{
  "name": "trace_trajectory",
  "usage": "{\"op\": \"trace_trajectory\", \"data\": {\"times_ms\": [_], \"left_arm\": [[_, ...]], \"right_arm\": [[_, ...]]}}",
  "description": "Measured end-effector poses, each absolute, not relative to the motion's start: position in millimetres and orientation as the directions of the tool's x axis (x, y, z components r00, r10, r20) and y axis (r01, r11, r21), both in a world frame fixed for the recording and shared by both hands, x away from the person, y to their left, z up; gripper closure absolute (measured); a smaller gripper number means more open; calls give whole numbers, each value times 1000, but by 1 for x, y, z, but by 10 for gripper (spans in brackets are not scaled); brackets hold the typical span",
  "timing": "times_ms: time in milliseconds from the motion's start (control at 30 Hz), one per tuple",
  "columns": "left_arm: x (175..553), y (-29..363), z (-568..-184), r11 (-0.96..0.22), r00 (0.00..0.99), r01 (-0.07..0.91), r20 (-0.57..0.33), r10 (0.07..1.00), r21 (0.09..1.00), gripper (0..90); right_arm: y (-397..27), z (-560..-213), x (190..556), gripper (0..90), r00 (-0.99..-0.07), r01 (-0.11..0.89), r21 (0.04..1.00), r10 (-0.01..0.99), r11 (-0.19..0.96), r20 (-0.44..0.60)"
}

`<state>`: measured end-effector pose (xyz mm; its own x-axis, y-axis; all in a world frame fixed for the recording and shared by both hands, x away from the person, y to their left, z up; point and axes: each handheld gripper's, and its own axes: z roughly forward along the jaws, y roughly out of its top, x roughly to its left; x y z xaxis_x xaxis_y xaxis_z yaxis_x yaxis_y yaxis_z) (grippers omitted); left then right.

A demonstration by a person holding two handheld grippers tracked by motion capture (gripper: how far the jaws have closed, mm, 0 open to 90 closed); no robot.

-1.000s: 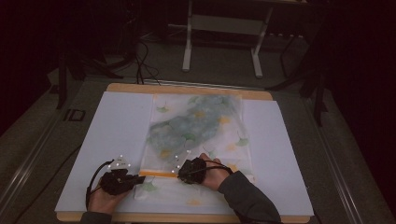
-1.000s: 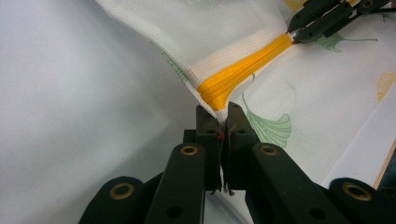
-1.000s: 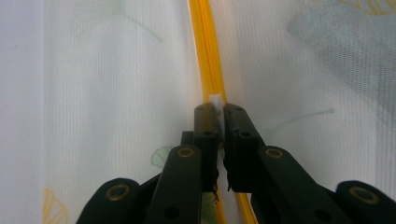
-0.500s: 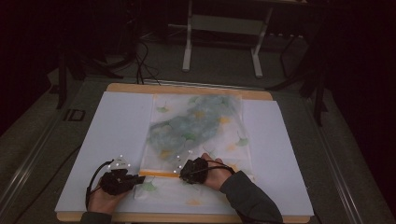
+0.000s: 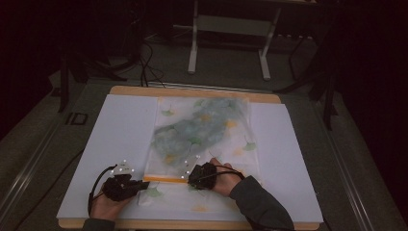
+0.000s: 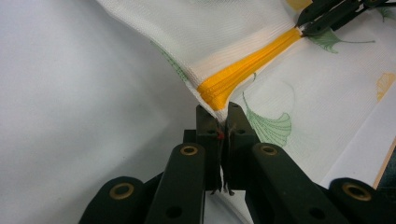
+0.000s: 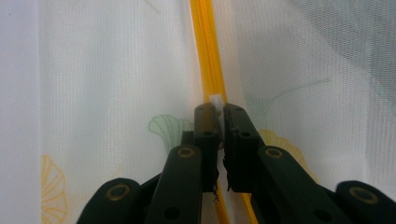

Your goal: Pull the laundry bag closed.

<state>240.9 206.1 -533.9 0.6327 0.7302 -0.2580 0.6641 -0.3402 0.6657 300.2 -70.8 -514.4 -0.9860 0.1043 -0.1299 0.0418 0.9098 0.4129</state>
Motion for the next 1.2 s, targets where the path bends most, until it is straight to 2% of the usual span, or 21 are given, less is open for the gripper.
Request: {"op": "trace_trajectory", "data": {"times_ms": [1200], "left_arm": [[241,208,-534,-342,633,665,-257,730,664,872]], "right_arm": [[-91,-512,300,848,-984,53,381,113,923,-138]]}}
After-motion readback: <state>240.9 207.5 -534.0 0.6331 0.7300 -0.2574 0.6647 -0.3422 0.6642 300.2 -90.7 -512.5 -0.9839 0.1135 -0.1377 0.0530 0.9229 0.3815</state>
